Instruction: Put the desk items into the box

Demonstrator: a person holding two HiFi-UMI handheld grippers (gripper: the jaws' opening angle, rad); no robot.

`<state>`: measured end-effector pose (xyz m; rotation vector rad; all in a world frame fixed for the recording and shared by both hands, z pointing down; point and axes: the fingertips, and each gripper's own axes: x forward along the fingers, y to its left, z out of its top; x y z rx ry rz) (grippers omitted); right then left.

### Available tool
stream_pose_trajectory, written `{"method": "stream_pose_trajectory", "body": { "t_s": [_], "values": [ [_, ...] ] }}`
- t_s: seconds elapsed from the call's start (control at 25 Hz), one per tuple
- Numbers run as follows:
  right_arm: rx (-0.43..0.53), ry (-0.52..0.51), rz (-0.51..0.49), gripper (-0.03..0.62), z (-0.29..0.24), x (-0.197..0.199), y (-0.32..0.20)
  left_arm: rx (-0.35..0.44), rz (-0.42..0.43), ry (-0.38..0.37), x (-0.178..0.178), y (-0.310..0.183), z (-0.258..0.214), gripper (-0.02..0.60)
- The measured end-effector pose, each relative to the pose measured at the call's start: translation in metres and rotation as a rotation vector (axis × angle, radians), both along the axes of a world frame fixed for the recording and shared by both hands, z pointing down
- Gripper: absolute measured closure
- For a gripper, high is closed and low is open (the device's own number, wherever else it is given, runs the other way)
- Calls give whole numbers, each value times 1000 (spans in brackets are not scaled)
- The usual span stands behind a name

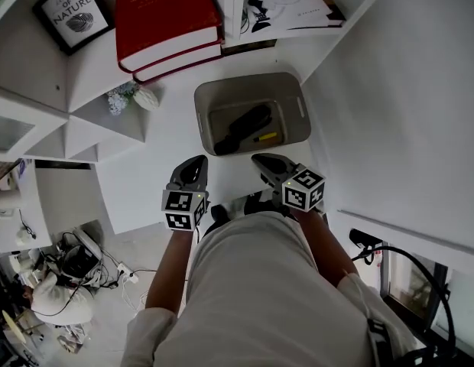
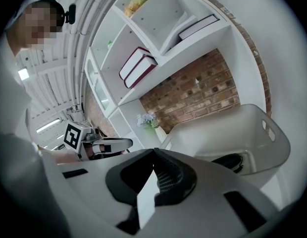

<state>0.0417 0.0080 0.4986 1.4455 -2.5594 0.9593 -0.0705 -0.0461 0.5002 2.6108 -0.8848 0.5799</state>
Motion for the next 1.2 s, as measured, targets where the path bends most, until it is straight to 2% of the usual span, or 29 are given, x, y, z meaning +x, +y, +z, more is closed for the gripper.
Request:
{"method": "stream_pose_trajectory", "body": {
  "t_s": [0.24,0.68,0.92,1.2],
  "values": [
    [9,34,3,594,-7,-21,15,-1,-4,42,-20,18,-8,580],
    [36,82,61,594,-16,-48,38,18,14,64,-61,45,-13,580],
    [50,94,87,594,-22,-50,53,20,36,69,-67,59,-16,580],
    [44,78,80,594,-24,-34,64,31,-17,84,-63,63,-27,580]
  ]
}}
